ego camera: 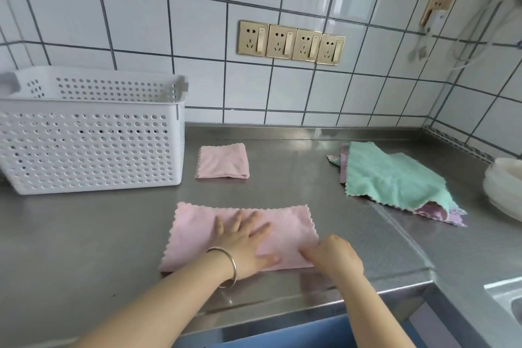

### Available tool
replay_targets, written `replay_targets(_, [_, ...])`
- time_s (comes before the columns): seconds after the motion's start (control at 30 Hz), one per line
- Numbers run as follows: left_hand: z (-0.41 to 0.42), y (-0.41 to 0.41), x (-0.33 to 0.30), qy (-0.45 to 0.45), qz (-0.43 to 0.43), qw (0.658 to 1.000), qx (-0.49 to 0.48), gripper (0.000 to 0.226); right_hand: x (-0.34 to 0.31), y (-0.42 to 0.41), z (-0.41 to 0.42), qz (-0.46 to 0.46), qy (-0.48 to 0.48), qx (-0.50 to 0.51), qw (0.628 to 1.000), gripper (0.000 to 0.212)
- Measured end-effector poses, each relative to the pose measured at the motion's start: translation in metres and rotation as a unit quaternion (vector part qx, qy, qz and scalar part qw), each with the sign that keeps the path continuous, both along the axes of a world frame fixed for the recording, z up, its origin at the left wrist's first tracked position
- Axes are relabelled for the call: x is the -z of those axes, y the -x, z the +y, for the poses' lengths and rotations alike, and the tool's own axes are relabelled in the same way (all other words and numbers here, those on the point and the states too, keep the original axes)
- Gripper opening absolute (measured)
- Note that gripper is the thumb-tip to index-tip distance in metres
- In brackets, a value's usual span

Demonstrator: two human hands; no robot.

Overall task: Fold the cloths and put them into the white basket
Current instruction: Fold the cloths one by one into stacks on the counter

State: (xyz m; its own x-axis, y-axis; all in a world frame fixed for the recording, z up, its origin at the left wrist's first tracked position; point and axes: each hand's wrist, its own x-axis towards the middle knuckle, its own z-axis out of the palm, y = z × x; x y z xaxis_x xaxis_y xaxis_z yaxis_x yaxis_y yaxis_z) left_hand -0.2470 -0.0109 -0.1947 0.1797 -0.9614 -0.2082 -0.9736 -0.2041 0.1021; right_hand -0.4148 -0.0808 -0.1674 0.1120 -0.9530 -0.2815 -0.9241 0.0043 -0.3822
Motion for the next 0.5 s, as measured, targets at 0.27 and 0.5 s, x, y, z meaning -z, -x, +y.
replay_targets(0.27, [-0.004,-0.007,-0.034,0.148,0.396,0.886,-0.19,0.055,0.005,-0.034,0.033,-0.113,0.309,-0.058,0.942,0.012])
replay_targets(0.5, [0.002,-0.031,-0.053,0.175,0.503,0.792,-0.299,0.026,0.004,-0.089,0.064,-0.15,0.472,-0.269,0.826,0.013])
